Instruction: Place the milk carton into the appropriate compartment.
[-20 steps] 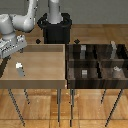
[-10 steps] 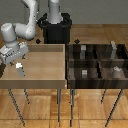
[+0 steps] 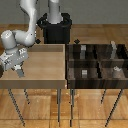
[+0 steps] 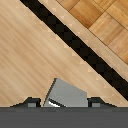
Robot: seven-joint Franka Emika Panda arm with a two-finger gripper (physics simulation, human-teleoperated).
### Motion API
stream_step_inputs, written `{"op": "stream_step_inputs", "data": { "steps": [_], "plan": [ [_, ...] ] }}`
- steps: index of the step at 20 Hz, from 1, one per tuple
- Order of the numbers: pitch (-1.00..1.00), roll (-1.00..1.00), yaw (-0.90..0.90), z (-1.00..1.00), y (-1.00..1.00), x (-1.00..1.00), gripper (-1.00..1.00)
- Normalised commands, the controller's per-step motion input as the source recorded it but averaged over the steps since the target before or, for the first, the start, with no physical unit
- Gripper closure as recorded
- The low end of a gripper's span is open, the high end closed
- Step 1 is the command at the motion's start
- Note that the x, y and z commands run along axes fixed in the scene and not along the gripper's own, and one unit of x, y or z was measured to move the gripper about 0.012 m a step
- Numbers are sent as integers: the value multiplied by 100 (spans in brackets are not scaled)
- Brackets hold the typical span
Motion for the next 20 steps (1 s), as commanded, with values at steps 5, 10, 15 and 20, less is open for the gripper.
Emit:
{"op": "stream_step_inputs", "data": {
  "steps": [5, 10, 15, 20],
  "plan": [
    [0, 0, 0, 0, 0, 0, 100],
    [0, 0, 0, 60, 0, 0, 100],
    [0, 0, 0, 100, 0, 0, 100],
    [0, 0, 0, 100, 0, 0, 100]
  ]
}}
